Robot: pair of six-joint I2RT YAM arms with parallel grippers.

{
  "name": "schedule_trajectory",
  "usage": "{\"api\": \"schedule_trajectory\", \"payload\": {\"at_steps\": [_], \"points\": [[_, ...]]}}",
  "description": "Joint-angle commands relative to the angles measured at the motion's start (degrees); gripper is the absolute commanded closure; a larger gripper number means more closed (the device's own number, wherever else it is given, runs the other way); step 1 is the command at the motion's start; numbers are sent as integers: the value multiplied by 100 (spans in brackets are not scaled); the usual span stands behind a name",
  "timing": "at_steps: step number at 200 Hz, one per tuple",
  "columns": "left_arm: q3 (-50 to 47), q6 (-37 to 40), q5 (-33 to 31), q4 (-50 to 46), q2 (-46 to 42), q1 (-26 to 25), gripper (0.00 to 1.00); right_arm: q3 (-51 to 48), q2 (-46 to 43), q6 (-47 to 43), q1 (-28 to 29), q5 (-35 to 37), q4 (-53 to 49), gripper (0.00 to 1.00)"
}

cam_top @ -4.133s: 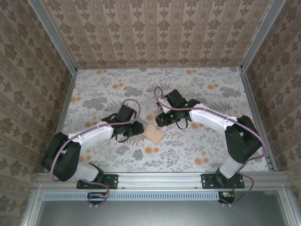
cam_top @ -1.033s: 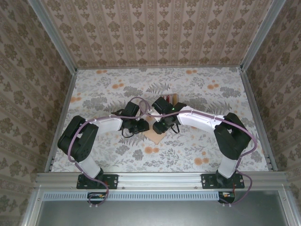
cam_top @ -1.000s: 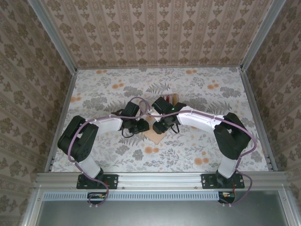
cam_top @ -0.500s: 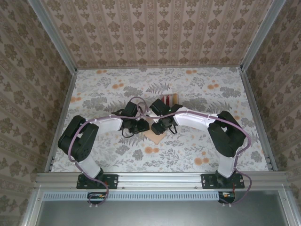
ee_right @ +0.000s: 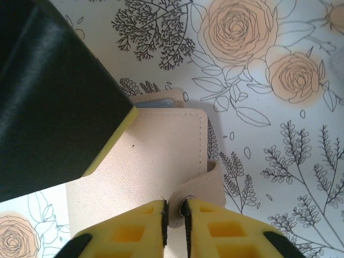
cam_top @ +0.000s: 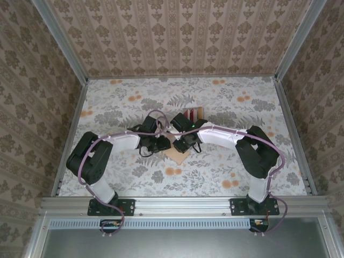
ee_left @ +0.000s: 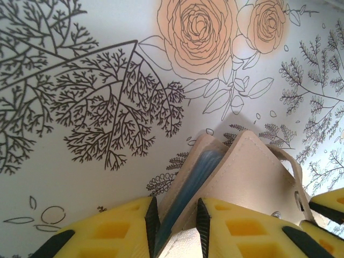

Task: Put the credit cards into the card holder
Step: Close the button on the card holder.

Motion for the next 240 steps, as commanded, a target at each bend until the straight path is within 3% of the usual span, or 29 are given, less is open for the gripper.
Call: {"api": "schedule_trajectory", "payload": {"at_steps": [1,68,186,240], "points": [[-11,20,-19,-90,289,-61,71,206,-33,-10,42,47,-106,85],[-31,20,-30,-78,290,-70,71,165,-98,-130,26,-482,-185,93],[-16,-19,-30,-34,366,-140,71,198,92,-248,-31,-815,-478,94],[12,-2,-29,-47,403,-141,71,234,202,-272,-38,-627,-557,94]]}}
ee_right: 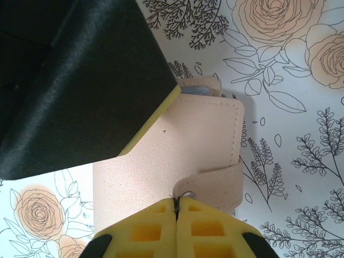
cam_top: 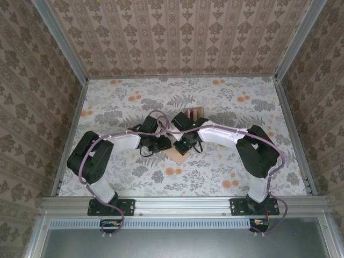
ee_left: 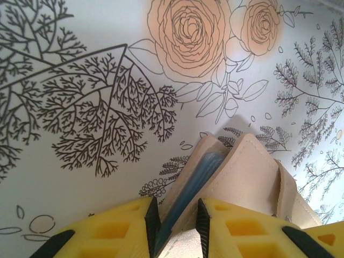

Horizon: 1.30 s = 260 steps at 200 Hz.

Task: Put the credit cards into the card holder
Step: Close the button on the card holder.

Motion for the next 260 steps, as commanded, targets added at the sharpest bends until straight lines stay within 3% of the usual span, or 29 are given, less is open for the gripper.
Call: {"api": "schedule_trajectory", "payload": {"at_steps": [1,260], "points": [[-17,-2,-72,-128,343,-130,71,159,164,-102,44,-62,-235,94],[35,-2,-73,-159,382,-156,71,-162,722,-36,48,-88,-170,94]]}}
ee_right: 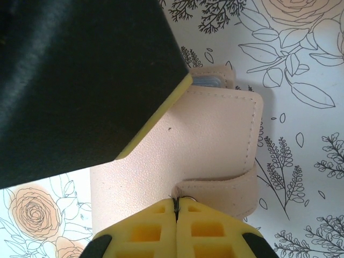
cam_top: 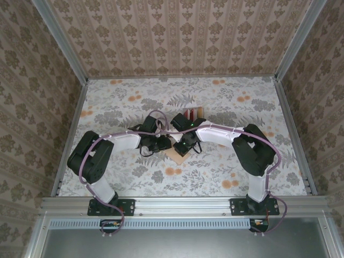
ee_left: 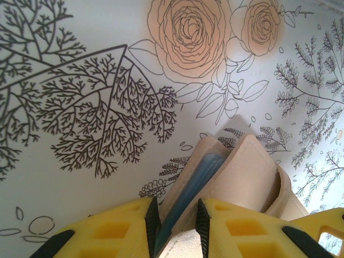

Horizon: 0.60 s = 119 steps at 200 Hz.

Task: Put the credit cards into the card holder
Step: Close the button on the card holder.

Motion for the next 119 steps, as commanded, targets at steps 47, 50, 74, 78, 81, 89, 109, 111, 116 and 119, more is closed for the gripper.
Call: {"api": "schedule_trajectory", "payload": {"at_steps": [47,50,74,78,81,89,109,111,116,119], "points": [[0,65,-173,-255,204,-150,71,-257,370,74,36,-11,-1,92],[2,68,-190,-270,185,-149,71,-247,349,75,38,-12,-1,92],[-29,101,-274,-314,-62,-126,71,-150,139,134,38,2,-24,89],[-24,115,-284,-319,-114,-123,70,-142,94,142,31,7,-20,88],[-19,127,-299,-327,-153,-115,70,-141,67,159,29,7,-17,88],[-9,146,-334,-367,-268,-106,70,-138,-47,192,24,22,18,86],[51,228,-501,-538,-631,-75,68,-190,-337,291,22,31,154,79],[51,238,-519,-557,-674,-71,68,-199,-371,300,15,33,168,78],[58,261,-575,-601,-784,-70,68,-225,-451,321,22,42,166,76],[57,272,-616,-626,-856,-75,68,-234,-497,333,19,35,167,76]]}}
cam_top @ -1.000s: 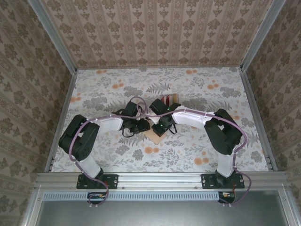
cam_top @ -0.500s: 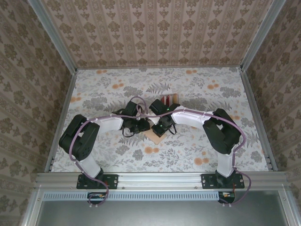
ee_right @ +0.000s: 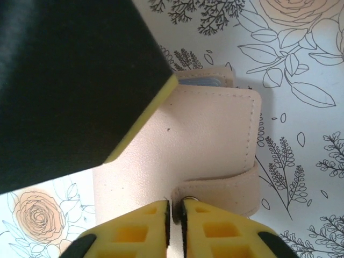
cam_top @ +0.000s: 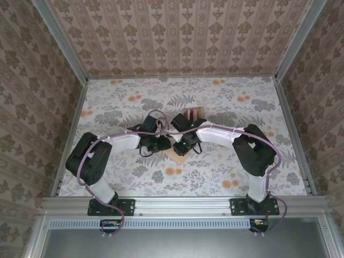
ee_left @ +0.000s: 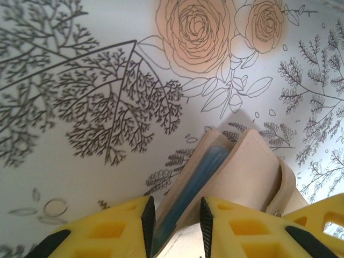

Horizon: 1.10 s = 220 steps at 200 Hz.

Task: Put the credit cards into the card holder
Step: Close the button on the card holder, then reset both arms

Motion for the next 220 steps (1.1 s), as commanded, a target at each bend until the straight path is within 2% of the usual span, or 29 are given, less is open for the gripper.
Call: {"api": "schedule_trajectory", "payload": {"at_steps": [1,31,66,113,118,129,145,157,169,182,192,211,220], "points": [[42,261,-368,-323,-619,-33,68,-161,-404,174,21,52,60,76],[-49,348,-782,-483,-1419,17,64,-235,-790,221,11,140,260,65],[-371,427,-1307,-594,-2411,113,61,-518,-1400,351,1,385,513,59],[-971,687,-2262,-750,-4072,286,55,-1274,-2731,616,-65,1398,1102,53],[-1036,738,-2401,-762,-4257,317,53,-1386,-2955,653,-88,1566,1196,52],[-1178,843,-2685,-789,-4615,397,41,-1656,-3402,750,-182,1925,1394,49],[-1308,928,-3154,-983,-5024,548,28,-2083,-4035,921,-453,2371,1656,37],[-1383,1023,-3515,-1122,-5290,656,17,-2347,-4416,1053,-729,2507,1753,34],[-1444,1074,-3925,-1280,-5502,741,6,-2614,-4812,1254,-1070,2699,1818,21],[-1661,1346,-4334,-1115,-5736,763,0,-2918,-5164,1457,-1485,2834,1919,9],[-1872,1605,-4581,-854,-5936,771,0,-3125,-5383,1579,-1806,2912,1976,0],[-2314,2201,-4901,-288,-6308,808,0,-3429,-5554,1755,-2338,3059,2115,0],[-2535,2500,-5054,70,-6456,838,0,-3628,-5548,1909,-2454,3509,2295,0]]}}
